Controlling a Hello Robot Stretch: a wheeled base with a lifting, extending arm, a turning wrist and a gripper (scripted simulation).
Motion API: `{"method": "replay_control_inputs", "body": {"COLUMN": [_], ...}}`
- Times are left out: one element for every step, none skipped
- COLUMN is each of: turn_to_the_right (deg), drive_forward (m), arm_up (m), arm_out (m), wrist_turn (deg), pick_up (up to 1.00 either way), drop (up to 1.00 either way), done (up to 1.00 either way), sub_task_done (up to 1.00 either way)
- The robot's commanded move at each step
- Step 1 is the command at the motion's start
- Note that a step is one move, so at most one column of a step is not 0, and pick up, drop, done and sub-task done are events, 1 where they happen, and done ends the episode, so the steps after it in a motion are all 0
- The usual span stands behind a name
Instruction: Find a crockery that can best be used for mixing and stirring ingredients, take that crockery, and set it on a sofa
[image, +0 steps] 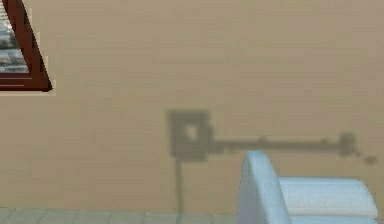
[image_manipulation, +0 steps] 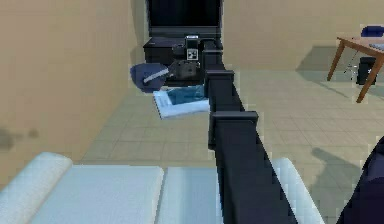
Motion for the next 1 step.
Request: {"method": "replay_control_inputs", "body": {"turn_to_the_right": [0.0], "drive_forward": [0.00], "arm_up": [-0.40], "arm_out": [0.00], "wrist_turn": [0.0], "pick_up": [0.00], "drop": [0.00], "done": [0.00], "sub_task_done": [0.00]}}
